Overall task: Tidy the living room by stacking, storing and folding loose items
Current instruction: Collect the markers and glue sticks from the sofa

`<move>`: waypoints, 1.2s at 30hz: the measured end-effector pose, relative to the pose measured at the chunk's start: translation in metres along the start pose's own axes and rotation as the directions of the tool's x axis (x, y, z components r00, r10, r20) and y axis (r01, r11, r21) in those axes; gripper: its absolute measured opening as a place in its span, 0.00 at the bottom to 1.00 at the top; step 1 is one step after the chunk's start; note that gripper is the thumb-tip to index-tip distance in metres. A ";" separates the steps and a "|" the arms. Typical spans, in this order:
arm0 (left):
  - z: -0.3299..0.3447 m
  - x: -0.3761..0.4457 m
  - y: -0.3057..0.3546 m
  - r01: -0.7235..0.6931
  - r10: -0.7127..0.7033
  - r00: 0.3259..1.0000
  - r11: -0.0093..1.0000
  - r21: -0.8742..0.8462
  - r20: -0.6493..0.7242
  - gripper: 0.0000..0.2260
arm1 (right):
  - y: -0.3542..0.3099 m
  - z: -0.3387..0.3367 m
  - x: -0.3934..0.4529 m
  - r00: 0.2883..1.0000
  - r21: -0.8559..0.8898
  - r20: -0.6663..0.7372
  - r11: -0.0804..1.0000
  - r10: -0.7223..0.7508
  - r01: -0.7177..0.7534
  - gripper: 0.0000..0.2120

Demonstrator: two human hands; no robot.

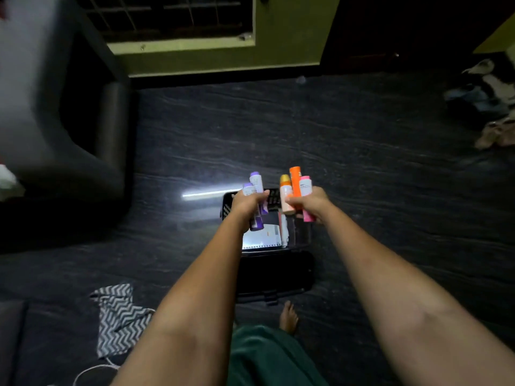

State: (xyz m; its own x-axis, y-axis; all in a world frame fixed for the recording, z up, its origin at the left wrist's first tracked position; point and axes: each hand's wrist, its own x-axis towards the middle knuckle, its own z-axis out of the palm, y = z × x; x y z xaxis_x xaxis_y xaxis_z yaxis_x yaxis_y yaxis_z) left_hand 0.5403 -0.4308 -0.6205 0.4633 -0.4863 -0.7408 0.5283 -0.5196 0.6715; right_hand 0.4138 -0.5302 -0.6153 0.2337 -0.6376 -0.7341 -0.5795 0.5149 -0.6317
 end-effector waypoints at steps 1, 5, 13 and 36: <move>0.004 0.019 -0.016 0.008 -0.008 1.000 1.000 0.025 0.000 0.08 | 0.016 0.000 0.023 0.999 -0.069 -0.037 0.998 -0.004 0.001 0.19; 0.013 0.116 -0.097 0.024 -0.021 0.999 0.996 0.087 -0.036 0.08 | 0.092 0.014 0.123 0.996 -0.396 -0.086 0.916 0.036 -0.067 0.24; 0.019 0.294 -0.277 0.080 -0.069 0.996 0.970 0.229 -0.056 0.22 | 0.253 0.067 0.297 0.971 -0.558 -0.233 0.811 0.051 -0.177 0.23; 0.054 0.395 -0.345 0.130 -0.136 0.991 0.946 0.298 -0.001 0.11 | 0.332 0.088 0.400 0.924 -0.766 -0.382 0.562 -0.006 -0.312 0.16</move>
State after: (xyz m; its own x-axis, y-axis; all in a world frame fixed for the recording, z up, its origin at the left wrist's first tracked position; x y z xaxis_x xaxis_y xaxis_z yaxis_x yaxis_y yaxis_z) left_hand 0.5025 -0.4818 -1.1437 0.3880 -0.4106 -0.8252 0.3476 -0.7640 0.5436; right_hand 0.3838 -0.5636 -1.1401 -0.0783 -0.8112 -0.5794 -0.9966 0.0496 0.0653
